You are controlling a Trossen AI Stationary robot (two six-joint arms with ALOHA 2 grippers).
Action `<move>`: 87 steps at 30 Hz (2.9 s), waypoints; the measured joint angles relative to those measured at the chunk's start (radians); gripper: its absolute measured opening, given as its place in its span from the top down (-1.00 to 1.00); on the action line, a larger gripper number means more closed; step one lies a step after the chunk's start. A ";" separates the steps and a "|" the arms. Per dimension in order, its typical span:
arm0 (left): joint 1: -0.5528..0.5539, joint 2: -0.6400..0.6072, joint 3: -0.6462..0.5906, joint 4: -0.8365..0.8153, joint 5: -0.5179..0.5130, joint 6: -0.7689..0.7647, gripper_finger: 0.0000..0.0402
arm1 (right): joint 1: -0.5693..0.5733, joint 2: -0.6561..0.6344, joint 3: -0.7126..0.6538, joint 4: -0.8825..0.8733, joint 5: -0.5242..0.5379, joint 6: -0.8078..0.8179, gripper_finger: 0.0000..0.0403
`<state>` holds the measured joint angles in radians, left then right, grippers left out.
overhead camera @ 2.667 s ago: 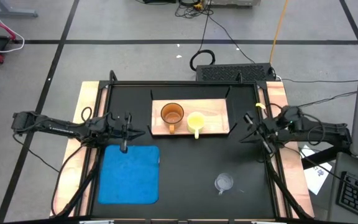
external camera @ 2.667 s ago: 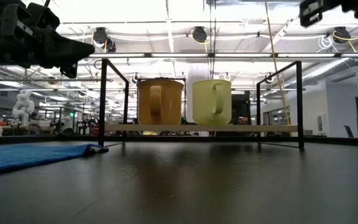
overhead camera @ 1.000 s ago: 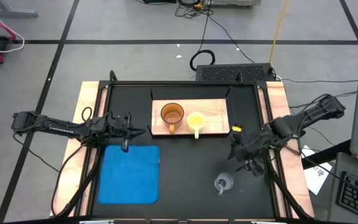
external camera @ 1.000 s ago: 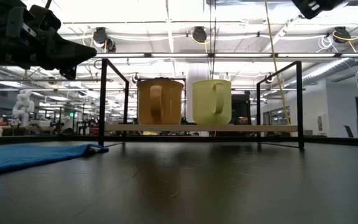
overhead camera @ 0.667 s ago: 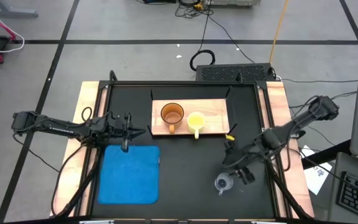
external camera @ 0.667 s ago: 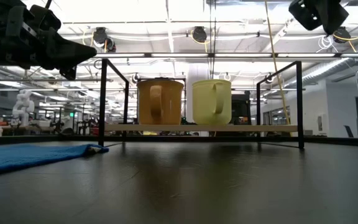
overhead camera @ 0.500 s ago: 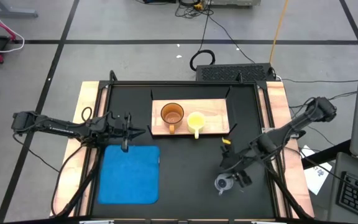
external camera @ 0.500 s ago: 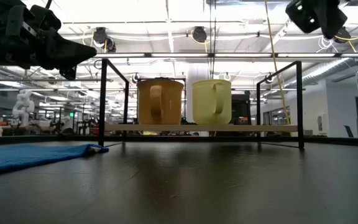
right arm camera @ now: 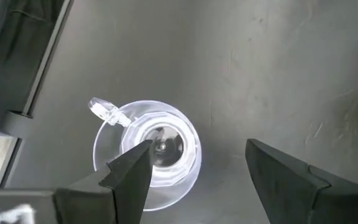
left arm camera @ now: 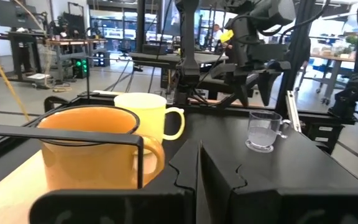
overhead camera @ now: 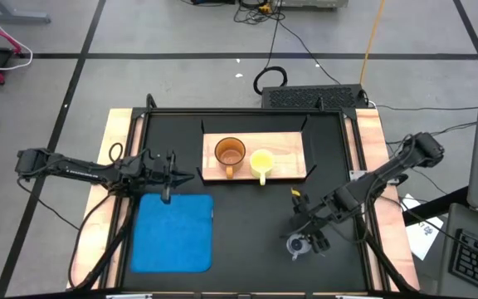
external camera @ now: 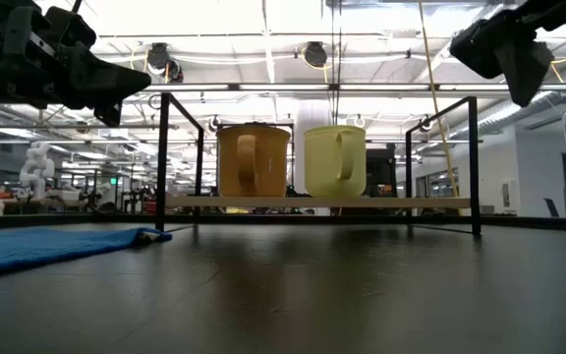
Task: Stack small to large cups/mugs on shelf
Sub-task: Put the transparent mug on the shelf
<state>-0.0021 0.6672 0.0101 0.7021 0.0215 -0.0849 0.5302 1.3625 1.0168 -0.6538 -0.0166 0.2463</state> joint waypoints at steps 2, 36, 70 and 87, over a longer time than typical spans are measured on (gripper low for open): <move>0.000 0.000 0.000 0.000 0.004 0.000 0.89 | 0.002 0.014 0.000 0.000 -0.001 0.012 -0.24; 0.001 0.000 0.000 0.005 0.005 0.010 0.89 | 0.000 0.018 -0.116 0.099 -0.012 0.059 0.02; 0.000 0.000 0.000 0.004 0.006 0.005 0.89 | 0.000 0.018 -0.116 0.103 -0.015 0.003 0.98; 0.000 0.000 0.000 -0.004 0.006 0.011 0.89 | -0.018 -0.001 0.164 -0.147 -0.034 -0.108 1.00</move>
<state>-0.0021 0.6673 0.0105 0.6983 0.0273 -0.0743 0.5118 1.3612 1.1811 -0.8010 -0.0510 0.1380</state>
